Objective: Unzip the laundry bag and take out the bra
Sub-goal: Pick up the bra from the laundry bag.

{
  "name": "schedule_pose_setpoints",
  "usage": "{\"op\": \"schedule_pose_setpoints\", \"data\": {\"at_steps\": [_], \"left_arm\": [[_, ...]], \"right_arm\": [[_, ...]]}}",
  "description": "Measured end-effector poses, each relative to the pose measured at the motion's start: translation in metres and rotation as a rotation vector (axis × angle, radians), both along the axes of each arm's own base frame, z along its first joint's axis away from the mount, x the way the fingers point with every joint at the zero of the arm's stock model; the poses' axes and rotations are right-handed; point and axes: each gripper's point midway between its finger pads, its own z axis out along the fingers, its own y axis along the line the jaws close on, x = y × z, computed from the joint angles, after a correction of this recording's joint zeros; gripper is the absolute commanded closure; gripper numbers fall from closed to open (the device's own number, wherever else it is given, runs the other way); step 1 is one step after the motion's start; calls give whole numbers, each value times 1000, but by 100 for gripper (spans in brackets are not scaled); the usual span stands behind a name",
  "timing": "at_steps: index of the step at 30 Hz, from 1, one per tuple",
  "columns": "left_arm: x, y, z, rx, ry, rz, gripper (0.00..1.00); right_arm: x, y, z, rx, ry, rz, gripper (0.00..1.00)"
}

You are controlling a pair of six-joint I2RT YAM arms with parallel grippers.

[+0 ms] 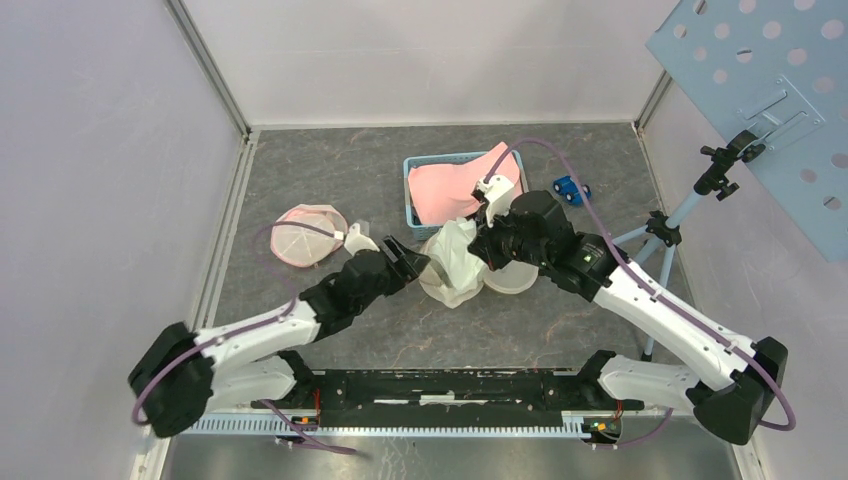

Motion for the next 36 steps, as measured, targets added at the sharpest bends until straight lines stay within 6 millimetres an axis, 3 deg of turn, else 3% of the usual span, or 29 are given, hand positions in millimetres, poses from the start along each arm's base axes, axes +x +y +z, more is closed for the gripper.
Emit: {"op": "schedule_pose_setpoints", "data": {"at_steps": [4,7,12,15,18,22,25,30,36], "left_arm": [[-1,9,52,-7,-139,-25,26],[3,6,67,23,-177,-48,26],[11,-1,51,105,-147,-70,22],[14,0,36,143,-115,-63,20],[18,5,35,140,-118,-41,20],[20,13,33,142,-116,-18,20],[19,14,37,135,-124,-17,20],[17,21,63,115,-193,-13,19],[12,28,91,231,-274,-98,18]], "right_arm": [[-5,-3,-17,-22,27,9,100],[-8,-1,-20,-19,37,30,100],[-12,6,-6,11,21,78,100],[-11,12,23,51,-24,102,100],[-8,15,58,95,-85,110,100],[-6,14,88,138,-147,108,100],[-7,14,87,144,-149,110,100],[-9,14,66,122,-101,102,100],[-2,9,72,145,-95,23,100]]}}
